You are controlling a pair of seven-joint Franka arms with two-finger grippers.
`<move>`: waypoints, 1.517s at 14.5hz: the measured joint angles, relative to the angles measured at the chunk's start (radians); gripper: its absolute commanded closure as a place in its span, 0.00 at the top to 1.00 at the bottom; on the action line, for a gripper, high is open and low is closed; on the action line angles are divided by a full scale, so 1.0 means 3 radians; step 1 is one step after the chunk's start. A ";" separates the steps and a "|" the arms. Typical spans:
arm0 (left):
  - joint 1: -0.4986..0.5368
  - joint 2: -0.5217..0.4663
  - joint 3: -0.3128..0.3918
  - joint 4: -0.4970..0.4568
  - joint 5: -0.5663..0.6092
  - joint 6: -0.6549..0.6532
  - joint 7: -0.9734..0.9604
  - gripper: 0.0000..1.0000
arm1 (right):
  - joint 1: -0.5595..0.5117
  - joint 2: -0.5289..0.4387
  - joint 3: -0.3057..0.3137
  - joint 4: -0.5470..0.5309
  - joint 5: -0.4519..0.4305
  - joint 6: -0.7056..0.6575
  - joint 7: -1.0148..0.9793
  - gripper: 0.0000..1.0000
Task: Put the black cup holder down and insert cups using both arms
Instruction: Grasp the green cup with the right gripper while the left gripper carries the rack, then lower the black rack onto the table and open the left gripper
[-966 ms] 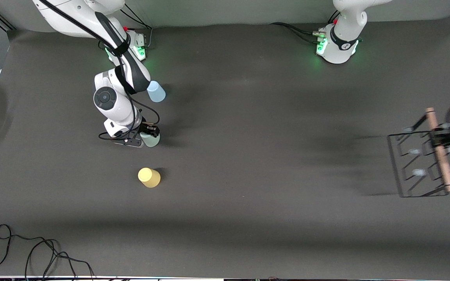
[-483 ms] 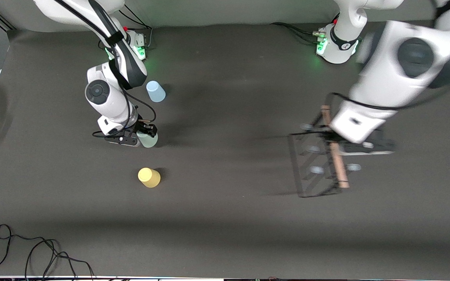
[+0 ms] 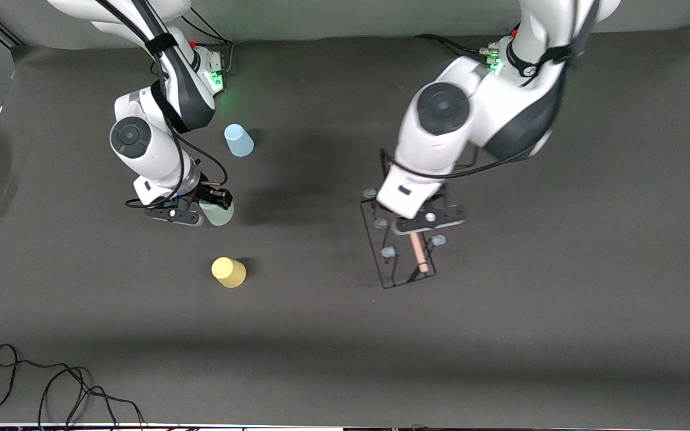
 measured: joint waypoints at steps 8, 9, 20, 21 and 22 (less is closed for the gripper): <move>-0.0201 0.0369 0.0012 0.0019 0.0125 0.0385 -0.0067 0.00 | 0.0002 -0.0046 -0.0005 0.0388 0.0006 -0.0461 0.0132 0.00; -0.0215 0.0402 0.0012 0.0021 0.0164 0.0408 -0.0015 0.00 | 0.0006 -0.0045 0.0006 0.0454 0.0014 -0.0519 0.0208 0.00; -0.0376 0.0590 0.0033 0.0062 0.0179 0.0623 0.0121 0.00 | 0.0405 0.0342 0.0024 0.1108 0.0154 -0.0739 0.0979 0.00; -0.0375 0.0590 0.0036 0.0062 0.0175 0.0624 0.0068 0.00 | 0.0418 0.0378 0.0024 0.1162 0.0155 -0.0739 0.1027 0.00; -0.0374 0.0590 0.0038 0.0062 0.0175 0.0624 -0.0002 0.00 | 0.0430 0.0413 0.0024 0.1219 0.0155 -0.0739 0.1080 0.00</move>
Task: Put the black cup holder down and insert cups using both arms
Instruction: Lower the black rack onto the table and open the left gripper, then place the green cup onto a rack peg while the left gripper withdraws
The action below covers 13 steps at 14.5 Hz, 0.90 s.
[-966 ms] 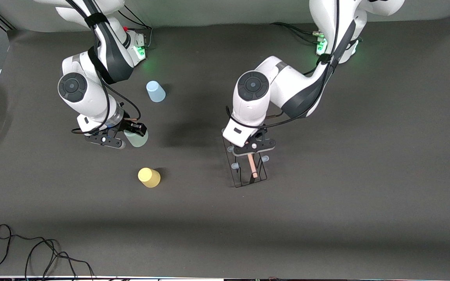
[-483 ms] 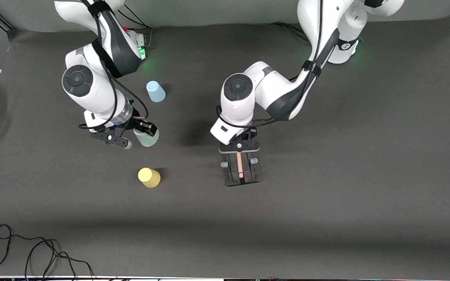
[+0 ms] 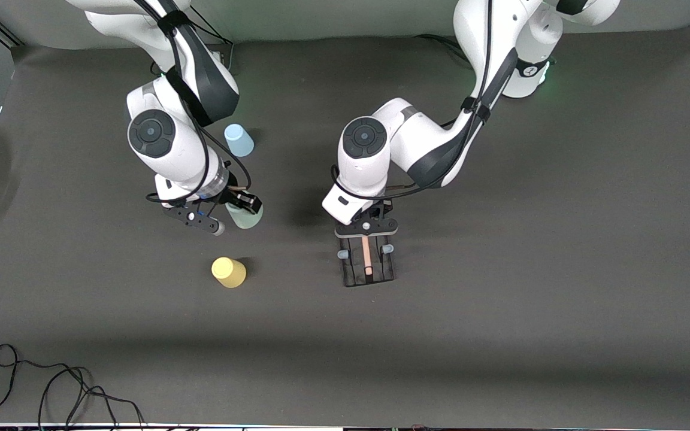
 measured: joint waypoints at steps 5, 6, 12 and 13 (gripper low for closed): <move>-0.0002 -0.0004 0.0001 0.0066 0.0001 0.0001 -0.0098 1.00 | 0.0242 0.0180 0.0003 0.0258 0.0007 -0.0002 0.0422 0.00; 0.0005 -0.0017 0.0014 0.0134 0.0001 -0.0051 -0.0100 1.00 | 0.0325 0.0227 0.0004 0.0306 0.0007 -0.0002 0.0547 0.00; 0.0654 -0.0531 0.0074 0.0559 0.0002 -0.1271 0.0953 1.00 | 0.0603 0.0532 0.0006 0.0716 0.0008 -0.0002 0.1106 0.00; 0.0796 -0.0627 0.0080 0.0559 0.0002 -0.1411 0.1258 1.00 | 0.0646 0.0577 0.0006 0.0782 0.0008 -0.0002 0.1193 0.00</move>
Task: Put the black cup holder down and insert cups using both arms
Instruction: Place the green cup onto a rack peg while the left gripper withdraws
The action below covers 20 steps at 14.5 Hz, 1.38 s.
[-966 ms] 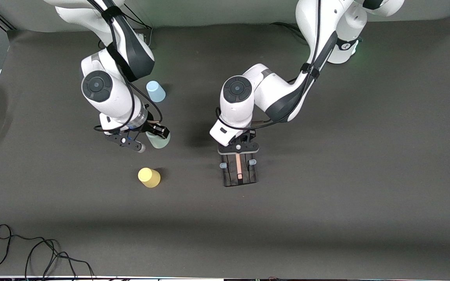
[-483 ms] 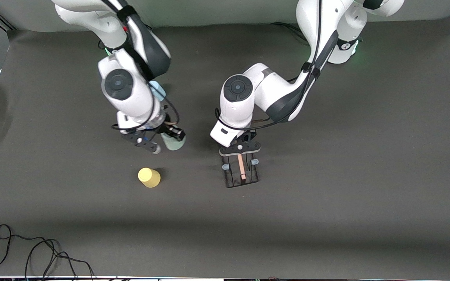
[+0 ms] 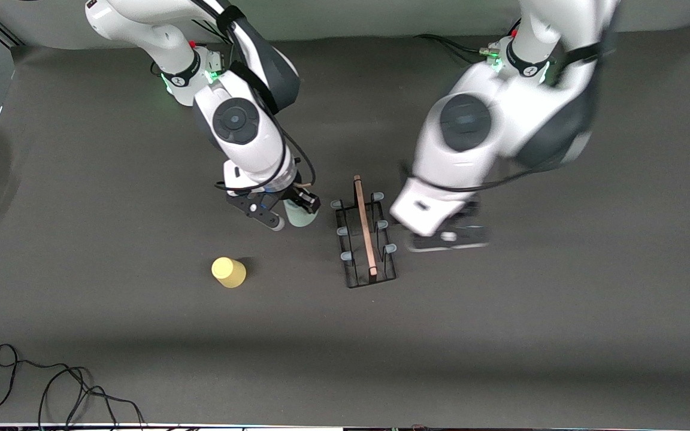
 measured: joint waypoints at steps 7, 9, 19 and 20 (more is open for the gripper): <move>0.1324 -0.0446 0.0029 -0.0033 -0.0102 -0.0534 0.1896 1.00 | 0.0342 0.0268 -0.0001 0.0195 -0.0006 -0.0006 0.0355 0.00; 0.1500 -0.0587 0.0027 -0.0132 -0.0104 -0.0557 0.2067 1.00 | 0.0385 0.0366 -0.0006 0.0194 -0.0050 -0.0007 0.0359 0.00; 0.1861 -0.1061 0.0001 -0.0720 -0.0140 -0.0502 0.2265 1.00 | 0.0351 0.0524 -0.0082 0.0361 -0.0088 -0.0013 0.0359 0.99; 0.1856 -0.1082 -0.0016 -0.0720 -0.0141 -0.0509 0.2163 1.00 | 0.0308 0.0504 -0.0097 0.0415 -0.0093 -0.0059 0.0324 1.00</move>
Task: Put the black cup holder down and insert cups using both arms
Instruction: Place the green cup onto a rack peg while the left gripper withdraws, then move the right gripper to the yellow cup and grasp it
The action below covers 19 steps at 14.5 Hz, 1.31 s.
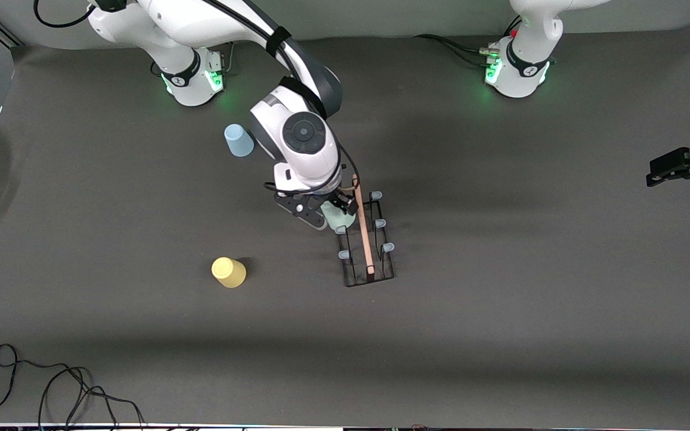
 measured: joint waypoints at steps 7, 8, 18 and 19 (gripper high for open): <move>-0.0036 -0.0149 -0.0202 0.0003 -0.0003 -0.0057 -0.0198 1.00 | -0.0800 -0.0238 -0.0033 0.0147 -0.0002 -0.0578 -0.1527 1.00; -0.0037 -0.0158 -0.0237 0.0002 -0.0003 -0.0058 -0.0217 1.00 | -0.0929 -0.0234 -0.0040 0.0131 -0.0002 -0.0592 -0.1775 1.00; -0.0214 -0.0187 -0.0197 -0.0030 0.0000 -0.0079 -0.0329 1.00 | -0.1481 0.0065 -0.0039 -0.0607 -0.0002 0.0621 -0.2713 1.00; -0.0263 -0.0186 -0.0140 -0.0034 0.0000 -0.0077 -0.0329 1.00 | -0.1474 0.0106 -0.0035 -0.0651 -0.0002 0.0750 -0.2713 1.00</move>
